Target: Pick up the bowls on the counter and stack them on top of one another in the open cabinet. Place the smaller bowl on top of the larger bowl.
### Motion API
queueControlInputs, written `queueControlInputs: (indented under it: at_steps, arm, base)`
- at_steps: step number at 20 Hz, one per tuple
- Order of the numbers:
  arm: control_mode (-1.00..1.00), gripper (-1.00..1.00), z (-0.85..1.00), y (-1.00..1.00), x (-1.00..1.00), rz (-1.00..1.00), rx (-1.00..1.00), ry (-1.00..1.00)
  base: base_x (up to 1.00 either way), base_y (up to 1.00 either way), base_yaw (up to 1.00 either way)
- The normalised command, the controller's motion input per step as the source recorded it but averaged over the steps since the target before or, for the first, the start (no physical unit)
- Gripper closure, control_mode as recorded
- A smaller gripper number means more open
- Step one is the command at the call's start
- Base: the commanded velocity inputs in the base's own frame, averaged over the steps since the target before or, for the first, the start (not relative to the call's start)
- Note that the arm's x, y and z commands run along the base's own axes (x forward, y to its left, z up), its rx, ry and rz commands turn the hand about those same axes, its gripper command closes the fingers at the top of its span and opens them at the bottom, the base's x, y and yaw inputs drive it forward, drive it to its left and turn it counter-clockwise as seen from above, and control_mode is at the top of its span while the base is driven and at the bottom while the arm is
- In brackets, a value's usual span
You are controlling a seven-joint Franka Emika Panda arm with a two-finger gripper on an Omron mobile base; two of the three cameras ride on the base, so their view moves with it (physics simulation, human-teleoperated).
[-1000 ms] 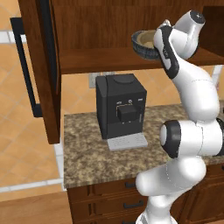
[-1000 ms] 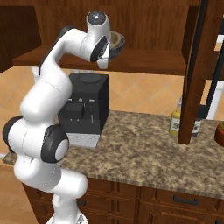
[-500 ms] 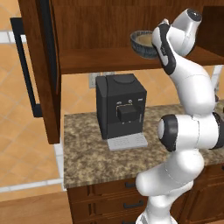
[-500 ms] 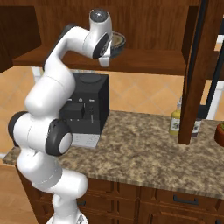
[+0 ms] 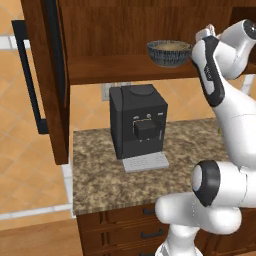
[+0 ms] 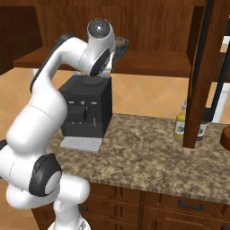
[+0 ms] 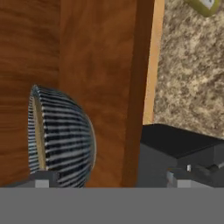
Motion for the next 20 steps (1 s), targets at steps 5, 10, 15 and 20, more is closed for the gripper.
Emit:
queueControlInputs:
  at_steps: [5, 10, 15, 20]
  arm:
    - [-1.00, -1.00, -0.89, -0.04, -1.00, 0.00, 0.03, 0.00]
    - [-1.00, -1.00, -1.00, 0.01, -0.78, 0.00, -0.05, 0.09]
    - [-1.00, -1.00, -0.92, 0.00, -0.17, 0.03, -0.05, 0.02]
    - [-1.00, -1.00, 0.00, 0.02, 0.00, 0.00, -0.01, 0.00]
  base:
    - [0.00, 0.00, 0.00]
    - [0.00, 0.00, 0.00]
    - [0.00, 0.00, 0.00]
    - [0.00, 0.00, 0.00]
